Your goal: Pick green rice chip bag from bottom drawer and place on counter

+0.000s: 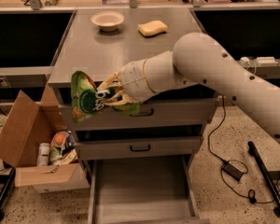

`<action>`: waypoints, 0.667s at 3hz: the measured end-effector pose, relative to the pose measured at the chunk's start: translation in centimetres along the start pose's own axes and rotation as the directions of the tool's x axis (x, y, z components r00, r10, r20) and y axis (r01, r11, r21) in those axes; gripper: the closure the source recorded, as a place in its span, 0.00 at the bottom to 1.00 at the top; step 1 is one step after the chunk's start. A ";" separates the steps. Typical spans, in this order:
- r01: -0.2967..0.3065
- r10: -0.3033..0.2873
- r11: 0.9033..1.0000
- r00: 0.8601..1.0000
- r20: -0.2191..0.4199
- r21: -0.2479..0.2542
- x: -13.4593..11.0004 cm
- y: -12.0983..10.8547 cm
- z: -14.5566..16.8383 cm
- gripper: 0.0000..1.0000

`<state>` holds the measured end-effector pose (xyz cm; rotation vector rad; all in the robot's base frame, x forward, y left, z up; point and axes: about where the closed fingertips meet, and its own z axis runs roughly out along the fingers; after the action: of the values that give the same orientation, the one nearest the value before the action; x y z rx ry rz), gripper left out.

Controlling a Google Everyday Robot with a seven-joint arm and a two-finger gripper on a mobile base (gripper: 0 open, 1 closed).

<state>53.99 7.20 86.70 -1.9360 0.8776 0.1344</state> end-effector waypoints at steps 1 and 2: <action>-0.008 0.008 1.000 1.000 0.002 0.004 -0.3 -0.7 0.5 1.00; 0.004 -0.003 1.000 0.998 -0.070 0.014 1.2 -6.4 0.2 1.00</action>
Offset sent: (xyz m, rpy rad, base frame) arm 0.0993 0.0197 0.0938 -0.0479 -0.0761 -0.1108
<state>58.93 8.46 90.77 -1.9388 0.9185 0.0583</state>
